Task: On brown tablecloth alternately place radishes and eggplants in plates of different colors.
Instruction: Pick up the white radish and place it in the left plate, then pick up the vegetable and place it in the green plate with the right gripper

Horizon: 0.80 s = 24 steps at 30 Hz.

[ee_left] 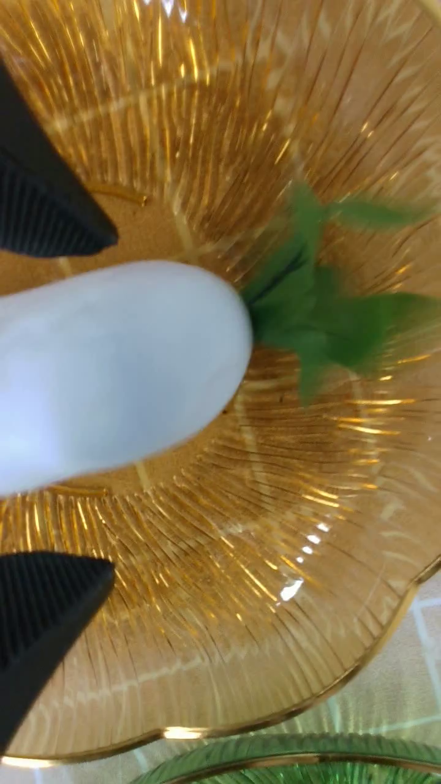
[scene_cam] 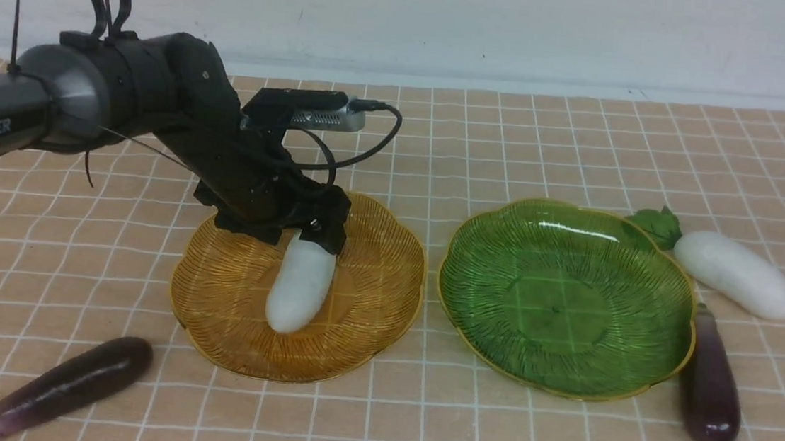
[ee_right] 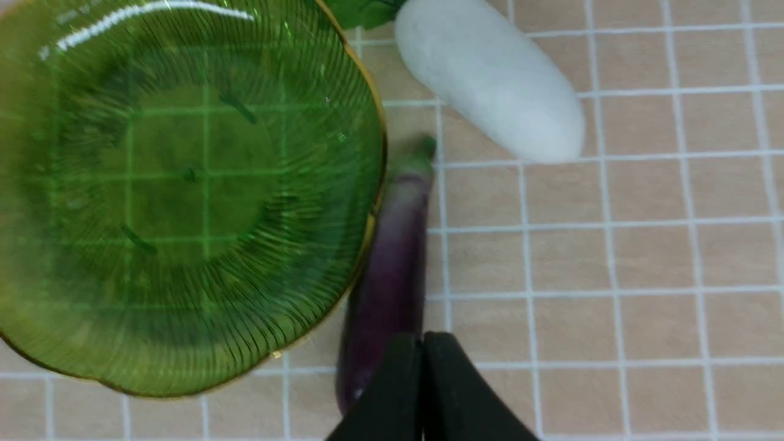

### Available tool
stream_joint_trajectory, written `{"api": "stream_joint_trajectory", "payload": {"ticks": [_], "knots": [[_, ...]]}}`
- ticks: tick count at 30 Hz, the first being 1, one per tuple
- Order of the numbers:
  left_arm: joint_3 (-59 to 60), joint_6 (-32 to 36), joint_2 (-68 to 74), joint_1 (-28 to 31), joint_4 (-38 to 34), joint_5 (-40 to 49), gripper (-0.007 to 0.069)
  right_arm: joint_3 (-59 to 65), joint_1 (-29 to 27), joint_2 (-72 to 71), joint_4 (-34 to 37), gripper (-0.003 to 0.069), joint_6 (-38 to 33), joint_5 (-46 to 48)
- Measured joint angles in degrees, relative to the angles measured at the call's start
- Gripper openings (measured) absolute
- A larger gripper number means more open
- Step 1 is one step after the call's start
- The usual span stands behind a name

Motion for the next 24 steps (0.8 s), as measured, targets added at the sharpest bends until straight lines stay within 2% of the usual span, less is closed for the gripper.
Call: {"api": "stream_joint_trajectory", "payload": {"ticks": [3,6,7,9,10,11,14,16,18,24], "knots": [[-0.06,0.00,-0.24,0.00,0.49,0.37,0.0607,-3.08,-1.70,6.98,2.49,0.0015,-4.93,-0.41],[-0.06,0.00,-0.72,0.00,0.76,1.46,0.0597,-5.74,-1.72,13.47,3.40,0.0100,-7.43,-1.51],[-0.06,0.05,-0.78,0.00,0.76,1.46,0.0595,-5.74,-1.72,13.90,3.47,0.0107,-7.57,-1.70],[-0.35,0.10,-1.43,0.00,0.95,2.07,0.0538,-8.32,-1.72,20.26,2.72,0.0229,-8.99,-4.06],[-0.47,0.10,-1.59,0.00,0.95,2.22,0.0529,-8.67,-1.72,20.67,2.59,0.0248,-9.14,-4.41],[-1.15,0.10,-2.52,0.00,1.13,3.43,0.0439,-9.94,-1.72,24.10,1.22,0.0336,-9.52,-6.03],[-2.63,0.48,-6.05,0.00,1.96,6.55,0.0148,-12.85,-1.72,30.48,-2.33,0.0512,-9.78,-9.10],[-2.92,1.54,-8.59,0.00,2.08,7.46,0.0043,-14.60,-1.72,33.43,-3.67,0.0592,-10.79,-10.39],[-2.95,2.57,-10.83,0.00,2.14,7.72,0.0007,-15.54,-1.72,34.99,-3.61,0.0618,-11.94,-10.39],[-2.94,3.15,-12.06,0.00,2.22,8.71,-0.0003,-16.44,-1.72,38.27,-2.17,0.0618,-15.23,-11.21]]}}
